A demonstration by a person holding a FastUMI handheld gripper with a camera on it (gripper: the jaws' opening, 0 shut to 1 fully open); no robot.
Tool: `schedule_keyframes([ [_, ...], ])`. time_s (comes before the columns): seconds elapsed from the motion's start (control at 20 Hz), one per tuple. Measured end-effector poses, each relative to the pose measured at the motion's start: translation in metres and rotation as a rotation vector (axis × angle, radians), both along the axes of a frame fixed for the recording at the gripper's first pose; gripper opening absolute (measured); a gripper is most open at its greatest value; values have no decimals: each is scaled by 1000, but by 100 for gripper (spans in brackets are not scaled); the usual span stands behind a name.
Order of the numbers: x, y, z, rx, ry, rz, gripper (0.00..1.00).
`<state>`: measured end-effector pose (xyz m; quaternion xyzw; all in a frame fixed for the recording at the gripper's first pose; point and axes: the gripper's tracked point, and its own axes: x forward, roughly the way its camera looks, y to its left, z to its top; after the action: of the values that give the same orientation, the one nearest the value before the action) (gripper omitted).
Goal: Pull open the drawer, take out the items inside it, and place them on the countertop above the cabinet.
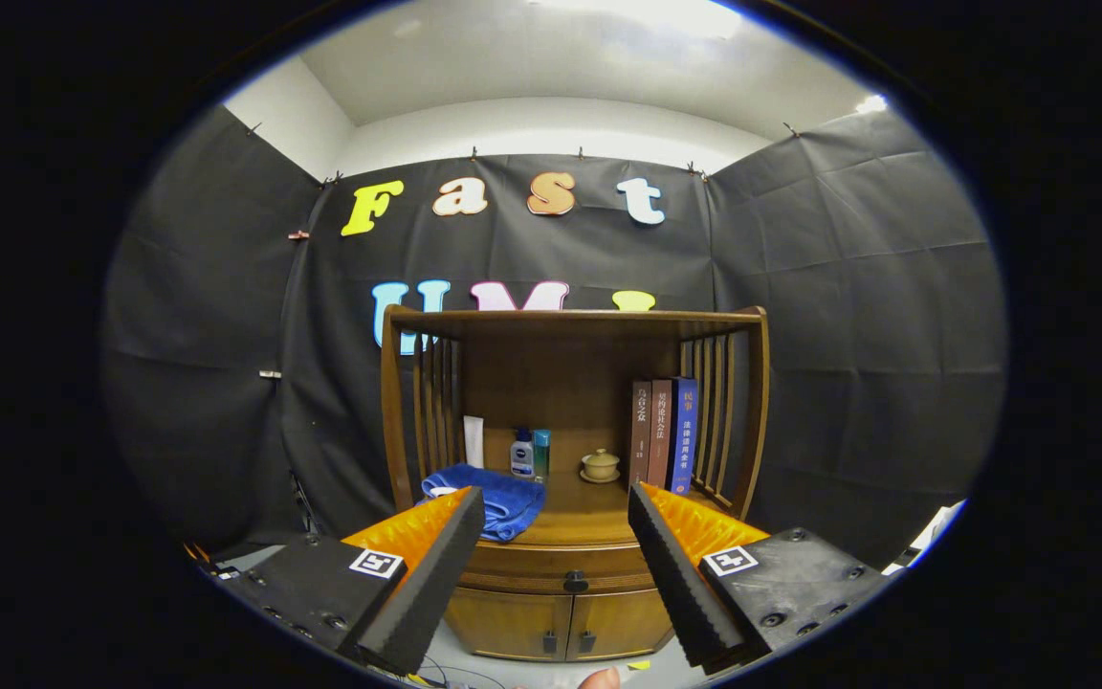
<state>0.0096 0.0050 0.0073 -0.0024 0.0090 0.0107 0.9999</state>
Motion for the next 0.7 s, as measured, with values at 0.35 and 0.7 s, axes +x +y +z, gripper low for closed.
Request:
schedule_keyframes([
  [0.35,51,-4,-26,37,-28,12,98],
  [0.7,108,-10,-126,29,54,13,98],
])
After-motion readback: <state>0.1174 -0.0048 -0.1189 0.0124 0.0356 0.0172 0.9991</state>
